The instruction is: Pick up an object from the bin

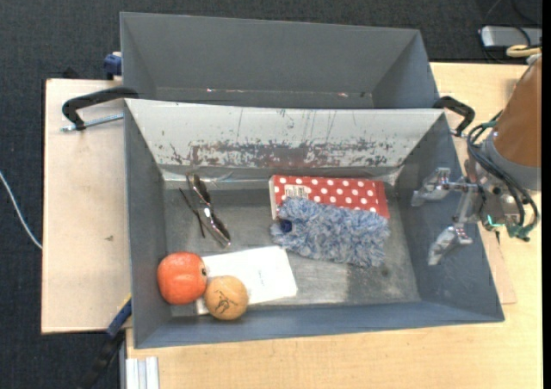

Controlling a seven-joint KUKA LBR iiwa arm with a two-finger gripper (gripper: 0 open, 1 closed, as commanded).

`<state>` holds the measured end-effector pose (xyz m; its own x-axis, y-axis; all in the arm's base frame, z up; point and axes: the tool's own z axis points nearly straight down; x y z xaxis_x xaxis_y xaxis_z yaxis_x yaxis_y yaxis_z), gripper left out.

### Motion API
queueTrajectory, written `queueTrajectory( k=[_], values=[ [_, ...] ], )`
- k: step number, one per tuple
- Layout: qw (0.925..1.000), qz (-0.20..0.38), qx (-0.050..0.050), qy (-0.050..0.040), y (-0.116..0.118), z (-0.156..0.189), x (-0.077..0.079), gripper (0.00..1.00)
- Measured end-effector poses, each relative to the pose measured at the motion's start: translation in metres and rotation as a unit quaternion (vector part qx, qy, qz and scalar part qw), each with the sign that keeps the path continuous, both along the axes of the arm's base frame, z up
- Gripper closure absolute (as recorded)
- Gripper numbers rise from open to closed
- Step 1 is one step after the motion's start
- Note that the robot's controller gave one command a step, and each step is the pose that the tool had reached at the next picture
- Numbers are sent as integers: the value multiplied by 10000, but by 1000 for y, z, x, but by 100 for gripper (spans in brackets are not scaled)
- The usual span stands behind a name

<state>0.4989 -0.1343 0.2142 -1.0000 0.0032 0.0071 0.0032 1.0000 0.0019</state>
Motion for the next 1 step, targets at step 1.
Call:
queueTrajectory(
  k=[1],
  values=[
    [10000,12,-9,-45,1,5,2,0]
  ],
)
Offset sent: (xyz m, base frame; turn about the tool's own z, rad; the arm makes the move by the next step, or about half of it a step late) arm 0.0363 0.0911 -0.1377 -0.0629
